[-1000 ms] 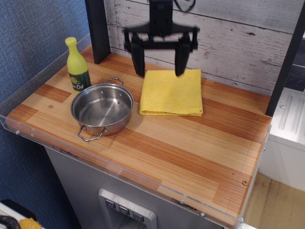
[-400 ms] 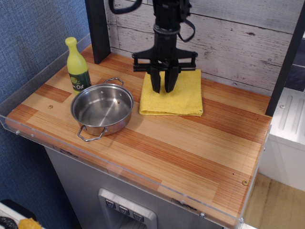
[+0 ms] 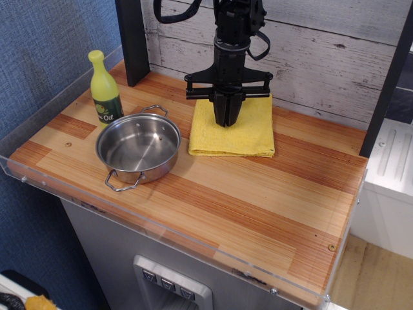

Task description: Move the yellow cloth to the bottom right corner of the table.

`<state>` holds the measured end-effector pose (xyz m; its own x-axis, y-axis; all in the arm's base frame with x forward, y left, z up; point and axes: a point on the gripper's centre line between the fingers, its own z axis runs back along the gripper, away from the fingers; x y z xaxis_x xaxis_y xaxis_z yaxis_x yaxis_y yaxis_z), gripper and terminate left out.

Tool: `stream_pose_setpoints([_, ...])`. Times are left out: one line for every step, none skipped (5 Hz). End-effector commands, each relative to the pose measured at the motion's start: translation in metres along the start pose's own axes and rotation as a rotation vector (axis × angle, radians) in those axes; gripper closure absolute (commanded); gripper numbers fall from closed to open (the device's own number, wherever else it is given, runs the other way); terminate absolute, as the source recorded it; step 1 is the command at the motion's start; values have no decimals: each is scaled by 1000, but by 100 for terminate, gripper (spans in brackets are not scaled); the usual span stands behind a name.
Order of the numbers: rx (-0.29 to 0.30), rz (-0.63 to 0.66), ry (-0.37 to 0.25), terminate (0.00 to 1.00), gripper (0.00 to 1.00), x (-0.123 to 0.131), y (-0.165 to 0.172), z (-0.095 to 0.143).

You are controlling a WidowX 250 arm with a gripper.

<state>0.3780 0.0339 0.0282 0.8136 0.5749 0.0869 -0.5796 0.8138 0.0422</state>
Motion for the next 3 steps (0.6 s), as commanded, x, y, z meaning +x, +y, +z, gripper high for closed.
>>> stream_pose_setpoints([-43, 37, -12, 0, 100, 1, 4, 5])
stream_pose_setpoints([-40, 23, 5, 0, 100, -12, -1, 3])
stream_pose_setpoints([-47, -29, 29, 0, 100, -32, -8, 2])
